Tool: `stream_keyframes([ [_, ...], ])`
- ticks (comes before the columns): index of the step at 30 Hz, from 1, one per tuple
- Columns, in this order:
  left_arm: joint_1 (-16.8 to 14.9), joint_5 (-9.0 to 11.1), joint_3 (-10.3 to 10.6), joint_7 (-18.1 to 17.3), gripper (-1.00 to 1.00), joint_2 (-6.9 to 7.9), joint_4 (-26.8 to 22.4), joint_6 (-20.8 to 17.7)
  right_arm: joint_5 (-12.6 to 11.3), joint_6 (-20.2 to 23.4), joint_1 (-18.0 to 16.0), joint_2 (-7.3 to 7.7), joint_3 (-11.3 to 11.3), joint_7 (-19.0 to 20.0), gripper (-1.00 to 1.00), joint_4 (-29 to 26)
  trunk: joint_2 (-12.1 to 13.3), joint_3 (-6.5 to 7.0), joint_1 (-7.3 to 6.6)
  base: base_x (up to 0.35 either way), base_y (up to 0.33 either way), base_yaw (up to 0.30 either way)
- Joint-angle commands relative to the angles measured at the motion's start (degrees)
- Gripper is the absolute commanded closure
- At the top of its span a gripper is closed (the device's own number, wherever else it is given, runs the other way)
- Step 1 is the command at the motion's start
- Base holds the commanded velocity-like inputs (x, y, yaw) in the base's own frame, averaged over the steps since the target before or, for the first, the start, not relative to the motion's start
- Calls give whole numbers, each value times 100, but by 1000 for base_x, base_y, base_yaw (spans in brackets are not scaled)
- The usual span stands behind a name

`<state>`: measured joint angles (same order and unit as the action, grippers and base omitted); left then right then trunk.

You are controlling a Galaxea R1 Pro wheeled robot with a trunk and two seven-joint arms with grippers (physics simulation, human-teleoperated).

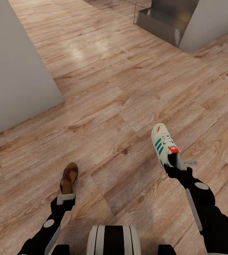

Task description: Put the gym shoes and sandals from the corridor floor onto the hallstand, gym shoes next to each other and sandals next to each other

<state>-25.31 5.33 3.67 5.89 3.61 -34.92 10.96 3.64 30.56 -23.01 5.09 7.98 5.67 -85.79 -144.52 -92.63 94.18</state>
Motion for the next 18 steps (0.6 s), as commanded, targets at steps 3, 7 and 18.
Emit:
stream_keyframes([
  [3, -4, 56, 35, 35, -100, 8, 3, 20, 40, 29, -2, -2, 7, 48, 100, -8, -2, -25, 2, 0, 0, 0],
  [7, -4, 56, 31, 35, -100, 8, 3, 20, 40, 29, -2, -1, 6, 48, 100, -8, -8, -114, 12, 0, 0, 0],
  [18, -1, 56, 19, 35, -100, 3, 3, 20, 40, 29, -2, -1, 9, 48, 100, -8, -15, -224, 25, 0, 0, 0],
])
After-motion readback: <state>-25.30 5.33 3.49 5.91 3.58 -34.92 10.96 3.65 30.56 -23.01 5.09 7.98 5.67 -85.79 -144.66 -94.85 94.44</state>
